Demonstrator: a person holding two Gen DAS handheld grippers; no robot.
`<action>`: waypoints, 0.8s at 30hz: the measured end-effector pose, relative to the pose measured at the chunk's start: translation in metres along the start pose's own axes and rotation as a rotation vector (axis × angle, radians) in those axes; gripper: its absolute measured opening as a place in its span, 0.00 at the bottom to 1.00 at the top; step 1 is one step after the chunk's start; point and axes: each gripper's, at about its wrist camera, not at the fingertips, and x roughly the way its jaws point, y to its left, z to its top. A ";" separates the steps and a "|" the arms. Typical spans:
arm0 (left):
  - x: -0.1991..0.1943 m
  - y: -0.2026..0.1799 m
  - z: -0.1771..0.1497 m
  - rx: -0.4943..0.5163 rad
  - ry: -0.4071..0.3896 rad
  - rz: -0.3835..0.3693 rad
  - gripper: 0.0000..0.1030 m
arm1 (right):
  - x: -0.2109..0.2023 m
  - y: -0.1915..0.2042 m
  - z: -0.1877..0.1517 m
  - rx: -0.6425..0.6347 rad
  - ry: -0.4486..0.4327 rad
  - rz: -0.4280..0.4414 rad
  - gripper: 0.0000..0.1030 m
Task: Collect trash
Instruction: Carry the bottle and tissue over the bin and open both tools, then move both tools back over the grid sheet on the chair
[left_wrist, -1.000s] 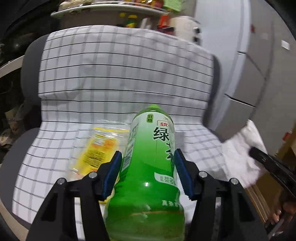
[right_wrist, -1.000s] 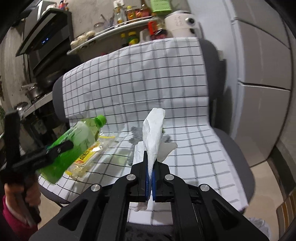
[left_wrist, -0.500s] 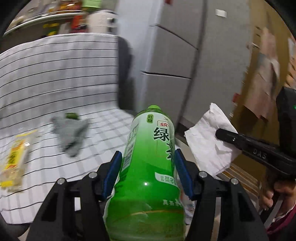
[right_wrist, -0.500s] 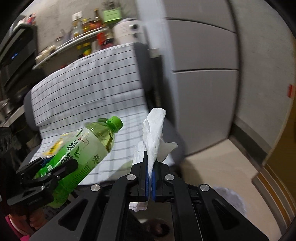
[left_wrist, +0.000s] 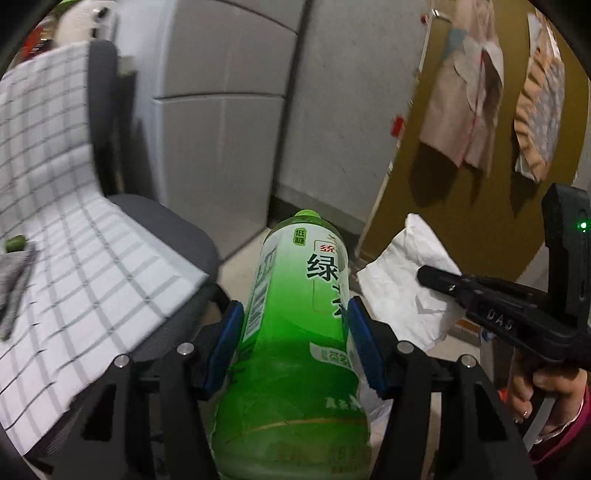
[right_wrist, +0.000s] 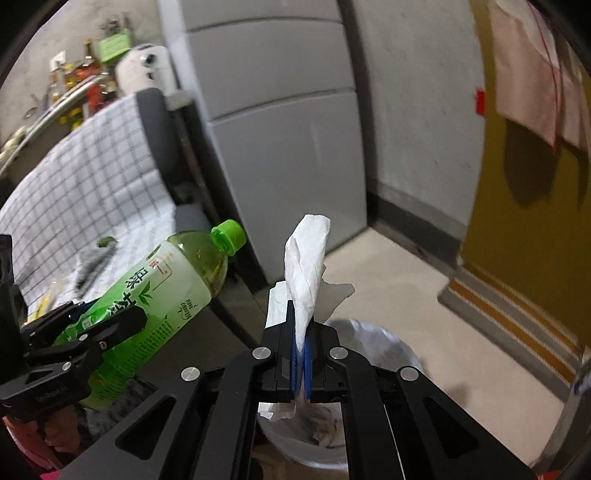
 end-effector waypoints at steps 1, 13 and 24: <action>0.005 -0.002 0.000 0.004 0.012 -0.008 0.55 | 0.008 -0.008 -0.004 0.017 0.024 -0.008 0.03; 0.059 -0.011 0.000 -0.022 0.143 -0.114 0.70 | 0.062 -0.050 -0.037 0.135 0.192 -0.041 0.35; -0.005 0.041 0.010 -0.111 0.018 0.037 0.70 | 0.029 -0.042 -0.007 0.128 0.060 -0.079 0.49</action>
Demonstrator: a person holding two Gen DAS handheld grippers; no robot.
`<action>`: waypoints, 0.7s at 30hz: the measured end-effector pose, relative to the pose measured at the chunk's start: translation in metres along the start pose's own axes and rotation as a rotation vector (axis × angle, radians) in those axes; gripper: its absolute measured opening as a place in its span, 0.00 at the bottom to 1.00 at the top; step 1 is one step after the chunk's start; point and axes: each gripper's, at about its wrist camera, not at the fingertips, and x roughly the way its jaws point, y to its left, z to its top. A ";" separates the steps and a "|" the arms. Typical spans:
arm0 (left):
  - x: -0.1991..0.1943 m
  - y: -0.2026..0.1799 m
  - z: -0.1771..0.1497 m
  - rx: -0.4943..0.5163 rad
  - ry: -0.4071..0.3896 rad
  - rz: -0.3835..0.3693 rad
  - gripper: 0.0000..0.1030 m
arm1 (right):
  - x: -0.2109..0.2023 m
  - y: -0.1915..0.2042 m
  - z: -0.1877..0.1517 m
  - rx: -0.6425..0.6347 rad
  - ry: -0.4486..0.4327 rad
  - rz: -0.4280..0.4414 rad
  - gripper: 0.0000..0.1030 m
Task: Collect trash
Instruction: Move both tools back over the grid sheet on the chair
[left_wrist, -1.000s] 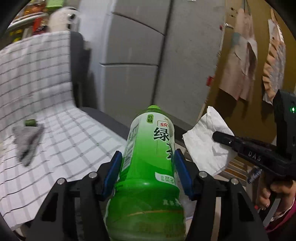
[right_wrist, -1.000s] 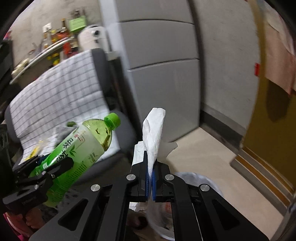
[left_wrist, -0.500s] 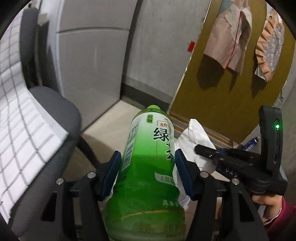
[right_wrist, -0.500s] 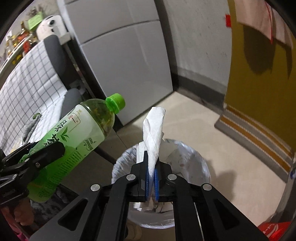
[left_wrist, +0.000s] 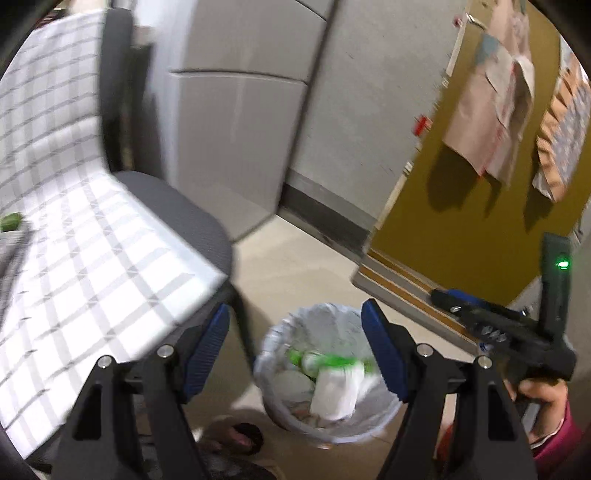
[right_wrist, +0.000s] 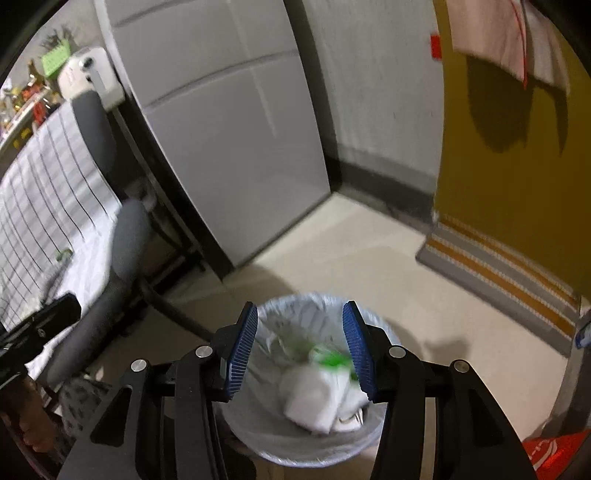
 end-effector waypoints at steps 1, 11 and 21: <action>-0.011 0.007 0.001 -0.012 -0.019 0.020 0.70 | -0.008 0.007 0.005 -0.009 -0.026 0.009 0.49; -0.106 0.077 -0.026 -0.120 -0.129 0.241 0.70 | -0.046 0.114 0.018 -0.192 -0.117 0.201 0.49; -0.168 0.153 -0.081 -0.294 -0.134 0.431 0.70 | -0.034 0.233 -0.007 -0.407 -0.028 0.365 0.49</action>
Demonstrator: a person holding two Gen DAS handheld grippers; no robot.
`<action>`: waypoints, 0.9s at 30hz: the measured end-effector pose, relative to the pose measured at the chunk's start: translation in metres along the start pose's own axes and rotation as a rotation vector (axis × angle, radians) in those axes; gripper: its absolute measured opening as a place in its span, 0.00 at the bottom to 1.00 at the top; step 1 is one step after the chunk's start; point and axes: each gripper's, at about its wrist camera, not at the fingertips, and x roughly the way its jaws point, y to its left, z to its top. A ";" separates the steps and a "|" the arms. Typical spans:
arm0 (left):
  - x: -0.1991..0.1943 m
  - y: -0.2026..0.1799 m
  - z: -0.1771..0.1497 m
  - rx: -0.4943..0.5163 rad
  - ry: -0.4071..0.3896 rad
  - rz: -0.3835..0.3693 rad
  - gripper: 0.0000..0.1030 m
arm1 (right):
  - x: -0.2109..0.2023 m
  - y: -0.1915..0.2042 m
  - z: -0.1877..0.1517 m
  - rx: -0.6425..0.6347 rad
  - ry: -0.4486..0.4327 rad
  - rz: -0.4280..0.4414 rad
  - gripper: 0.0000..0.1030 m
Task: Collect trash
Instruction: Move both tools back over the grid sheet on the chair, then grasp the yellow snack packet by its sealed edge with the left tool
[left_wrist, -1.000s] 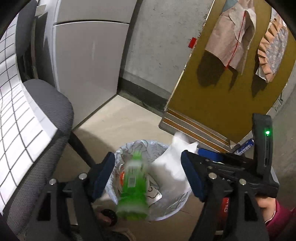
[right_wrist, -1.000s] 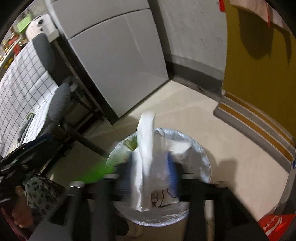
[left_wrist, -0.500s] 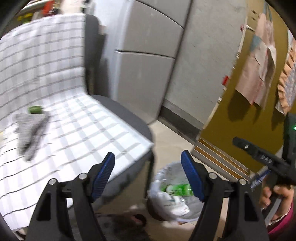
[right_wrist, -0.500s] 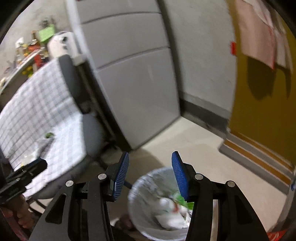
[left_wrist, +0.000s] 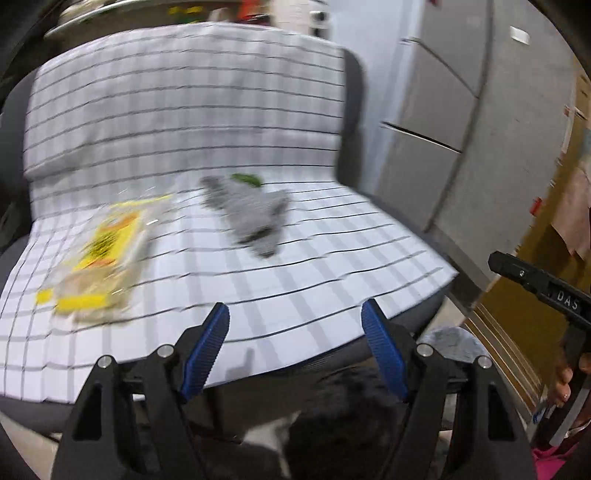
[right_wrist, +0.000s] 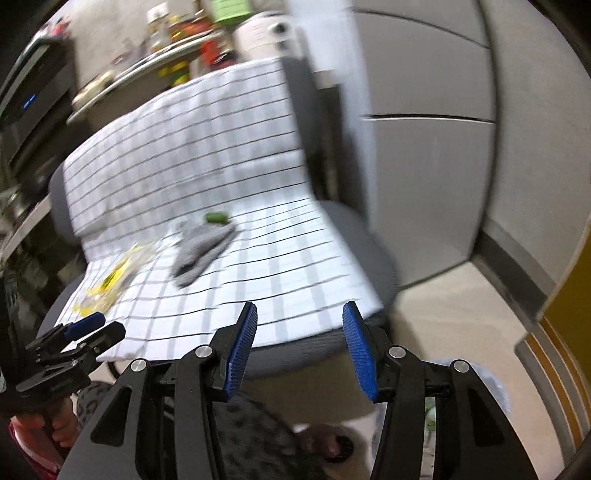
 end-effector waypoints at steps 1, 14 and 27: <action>-0.002 0.010 -0.001 -0.015 -0.002 0.017 0.70 | 0.007 0.011 0.002 -0.020 0.013 0.016 0.49; -0.023 0.119 0.018 -0.181 -0.057 0.256 0.70 | 0.099 0.113 0.036 -0.238 0.086 0.130 0.55; -0.009 0.189 0.016 -0.193 0.008 0.254 0.69 | 0.182 0.151 0.057 -0.264 0.157 0.168 0.56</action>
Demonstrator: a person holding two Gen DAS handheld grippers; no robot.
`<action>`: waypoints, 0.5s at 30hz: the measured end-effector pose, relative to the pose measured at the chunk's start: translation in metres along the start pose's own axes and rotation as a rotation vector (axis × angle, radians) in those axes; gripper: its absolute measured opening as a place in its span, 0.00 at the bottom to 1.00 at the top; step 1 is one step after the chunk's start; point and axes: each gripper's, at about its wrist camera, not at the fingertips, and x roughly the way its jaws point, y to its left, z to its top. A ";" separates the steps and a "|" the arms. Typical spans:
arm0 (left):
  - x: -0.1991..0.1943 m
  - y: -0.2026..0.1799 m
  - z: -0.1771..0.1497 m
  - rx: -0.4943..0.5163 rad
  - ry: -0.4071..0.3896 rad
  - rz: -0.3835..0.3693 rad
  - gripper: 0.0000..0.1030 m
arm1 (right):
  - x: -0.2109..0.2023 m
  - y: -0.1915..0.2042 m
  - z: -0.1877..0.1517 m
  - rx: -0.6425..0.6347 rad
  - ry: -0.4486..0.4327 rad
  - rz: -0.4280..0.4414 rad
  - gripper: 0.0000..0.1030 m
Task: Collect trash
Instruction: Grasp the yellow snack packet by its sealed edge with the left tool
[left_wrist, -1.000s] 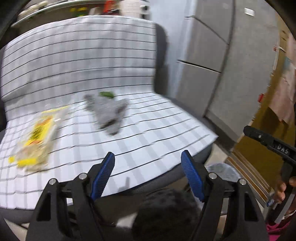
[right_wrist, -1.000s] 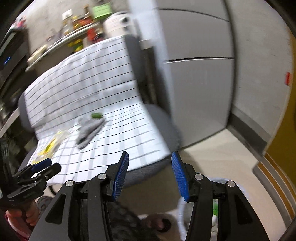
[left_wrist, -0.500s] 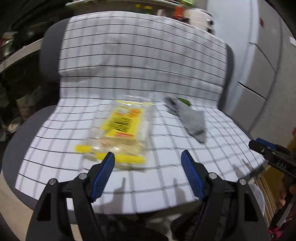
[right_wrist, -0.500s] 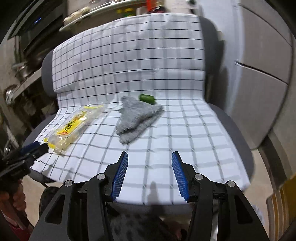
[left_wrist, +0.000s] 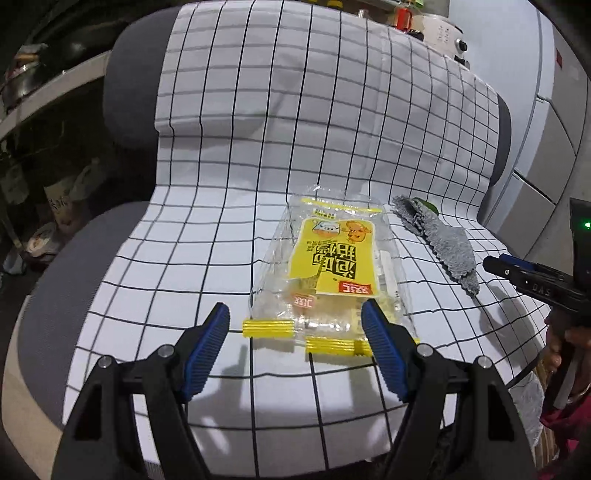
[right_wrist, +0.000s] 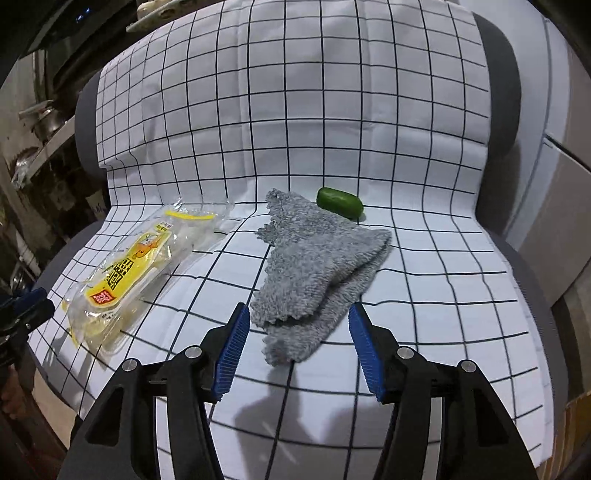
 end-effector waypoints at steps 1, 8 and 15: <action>0.006 0.002 0.000 -0.008 0.013 -0.002 0.68 | 0.001 0.000 0.000 0.005 -0.001 0.007 0.56; 0.029 0.005 0.000 -0.029 0.051 0.015 0.41 | 0.001 -0.003 -0.005 0.015 0.002 0.018 0.56; 0.040 0.001 0.006 0.031 0.063 0.141 0.24 | -0.005 -0.009 -0.007 0.028 -0.008 0.009 0.56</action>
